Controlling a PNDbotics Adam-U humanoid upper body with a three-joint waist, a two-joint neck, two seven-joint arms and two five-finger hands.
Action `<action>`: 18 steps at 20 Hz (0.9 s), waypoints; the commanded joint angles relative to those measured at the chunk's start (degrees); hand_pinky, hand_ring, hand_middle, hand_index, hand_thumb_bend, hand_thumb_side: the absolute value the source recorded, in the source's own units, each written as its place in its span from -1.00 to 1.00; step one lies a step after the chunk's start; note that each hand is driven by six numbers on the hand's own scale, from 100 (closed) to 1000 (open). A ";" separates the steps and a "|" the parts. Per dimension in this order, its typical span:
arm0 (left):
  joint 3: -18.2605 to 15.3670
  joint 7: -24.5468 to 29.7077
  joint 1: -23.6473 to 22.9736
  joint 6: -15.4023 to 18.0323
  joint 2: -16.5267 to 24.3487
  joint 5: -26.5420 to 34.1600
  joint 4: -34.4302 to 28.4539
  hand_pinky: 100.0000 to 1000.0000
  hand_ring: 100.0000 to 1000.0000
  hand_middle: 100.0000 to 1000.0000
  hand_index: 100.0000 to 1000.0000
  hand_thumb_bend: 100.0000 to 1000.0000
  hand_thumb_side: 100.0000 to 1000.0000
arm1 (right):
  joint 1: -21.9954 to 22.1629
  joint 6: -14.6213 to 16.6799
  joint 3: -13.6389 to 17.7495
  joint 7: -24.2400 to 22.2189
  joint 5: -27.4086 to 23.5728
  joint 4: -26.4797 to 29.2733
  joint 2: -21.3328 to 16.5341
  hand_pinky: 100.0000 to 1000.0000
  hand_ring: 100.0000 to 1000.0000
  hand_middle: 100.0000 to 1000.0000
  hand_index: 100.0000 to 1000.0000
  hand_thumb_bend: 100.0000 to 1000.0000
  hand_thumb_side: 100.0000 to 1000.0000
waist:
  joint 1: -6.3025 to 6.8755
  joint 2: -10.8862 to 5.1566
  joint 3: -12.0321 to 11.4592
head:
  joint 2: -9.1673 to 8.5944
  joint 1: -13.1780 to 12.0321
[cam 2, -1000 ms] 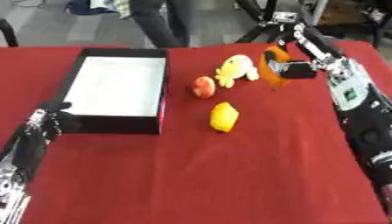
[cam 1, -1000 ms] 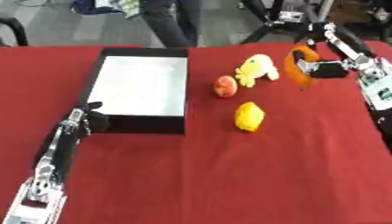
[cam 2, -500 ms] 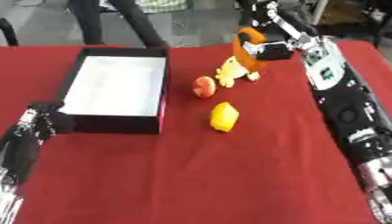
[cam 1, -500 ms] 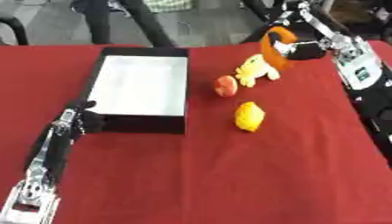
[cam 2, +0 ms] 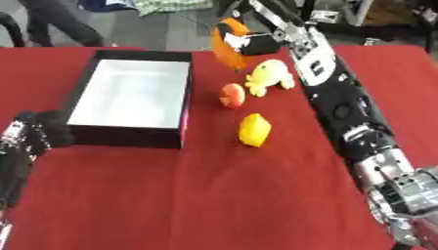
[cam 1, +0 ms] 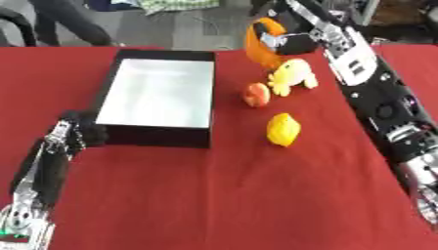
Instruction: Pick up objects on the table and place them in the box.
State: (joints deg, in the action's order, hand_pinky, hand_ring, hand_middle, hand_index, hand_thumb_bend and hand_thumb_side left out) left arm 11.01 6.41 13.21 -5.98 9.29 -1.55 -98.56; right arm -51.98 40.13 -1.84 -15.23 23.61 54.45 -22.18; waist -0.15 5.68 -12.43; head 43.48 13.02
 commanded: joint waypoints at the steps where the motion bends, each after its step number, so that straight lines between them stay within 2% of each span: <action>1: 0.62 0.82 2.00 -0.01 -0.22 0.45 -0.60 0.34 0.20 0.08 0.59 -1.00 1.00 | -1.86 -0.59 0.06 0.54 -0.51 1.33 -0.15 0.92 0.67 0.18 -0.73 -1.00 -0.31 | -0.49 0.38 -1.36 | -1.64 3.27; 7: 2.05 2.24 5.24 0.02 -1.02 0.97 -0.52 0.34 0.20 0.08 0.59 -1.00 1.00 | -2.05 -0.96 -0.11 0.67 0.79 1.03 1.73 0.94 0.68 0.18 -0.73 -1.00 -0.31 | -0.85 1.67 -6.15 | -4.50 9.84; 12: 3.26 3.56 7.32 -0.03 -1.72 1.31 -0.63 0.34 0.20 0.08 0.59 -1.00 1.00 | -2.05 -1.27 0.01 0.25 3.23 -0.11 3.80 0.96 0.70 0.20 -0.71 -1.00 -0.38 | -1.30 3.12 -8.75 | -6.28 14.32; 16: 3.78 4.22 8.06 -0.03 -2.02 1.45 -0.80 0.34 0.20 0.08 0.59 -1.00 1.00 | -1.86 -0.98 0.16 0.57 6.52 -1.28 4.17 0.95 0.72 0.23 -0.58 -1.00 -0.49 | -1.73 3.92 -9.57 | -6.99 16.21; 18: 3.83 4.32 8.14 -0.02 -2.09 1.45 -0.84 0.34 0.20 0.08 0.59 -1.00 1.00 | -1.72 -1.18 0.61 1.96 8.78 -1.94 4.25 0.95 0.73 0.27 -0.38 -1.00 -0.53 | -1.86 4.12 -9.62 | -7.22 16.59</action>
State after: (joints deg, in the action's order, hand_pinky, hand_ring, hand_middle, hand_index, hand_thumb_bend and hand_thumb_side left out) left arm 14.73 10.49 20.37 -6.09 7.09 -0.22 -98.54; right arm -52.43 38.96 -1.85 -13.92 31.25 52.32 -17.35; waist -1.49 9.88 -21.97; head 37.09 29.11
